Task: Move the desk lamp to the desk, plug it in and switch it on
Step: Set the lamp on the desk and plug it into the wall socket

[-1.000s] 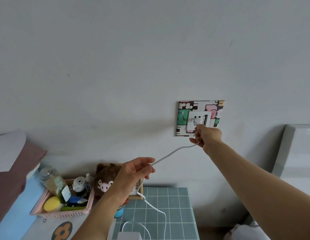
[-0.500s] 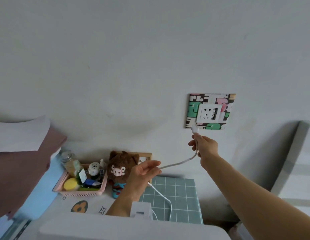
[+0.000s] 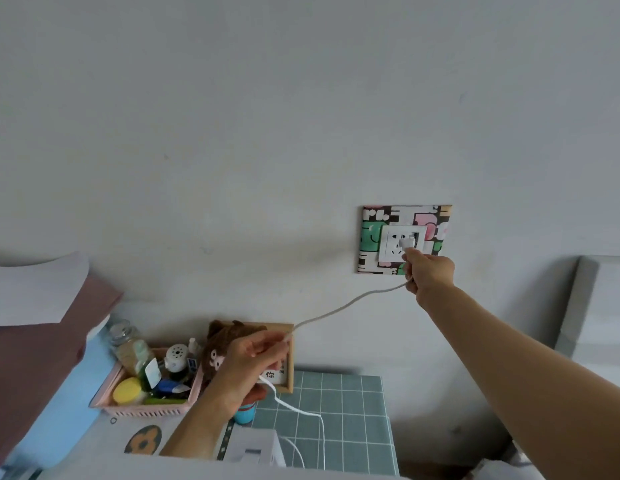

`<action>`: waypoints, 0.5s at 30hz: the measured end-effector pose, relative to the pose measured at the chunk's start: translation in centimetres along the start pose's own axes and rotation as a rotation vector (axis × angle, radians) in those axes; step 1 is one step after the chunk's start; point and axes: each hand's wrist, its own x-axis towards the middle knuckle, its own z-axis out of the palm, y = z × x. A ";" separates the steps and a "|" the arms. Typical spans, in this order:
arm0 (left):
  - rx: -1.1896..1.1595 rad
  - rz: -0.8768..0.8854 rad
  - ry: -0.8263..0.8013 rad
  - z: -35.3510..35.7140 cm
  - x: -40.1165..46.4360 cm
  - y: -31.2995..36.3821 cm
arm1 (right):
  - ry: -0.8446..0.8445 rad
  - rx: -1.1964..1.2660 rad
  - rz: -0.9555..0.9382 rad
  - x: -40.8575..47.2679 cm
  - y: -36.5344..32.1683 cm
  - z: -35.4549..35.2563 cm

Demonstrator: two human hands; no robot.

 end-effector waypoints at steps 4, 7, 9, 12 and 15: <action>-0.109 -0.012 0.041 -2.6 1.5 -0.3 | -0.015 -0.036 0.031 1.3 -0.1 0.3; -0.176 -0.021 0.011 -3.5 2.3 0.0 | -0.029 -0.052 0.031 1.5 0.2 0.5; -0.209 -0.010 -0.030 -4.2 2.8 0.5 | -0.029 -0.044 0.028 1.4 0.3 0.7; -0.239 0.020 -0.083 -5.0 3.5 1.4 | 0.001 -0.017 0.045 1.4 -0.1 1.0; -0.218 0.020 -0.107 -4.5 3.9 2.3 | 0.032 0.008 0.070 1.3 -0.7 1.5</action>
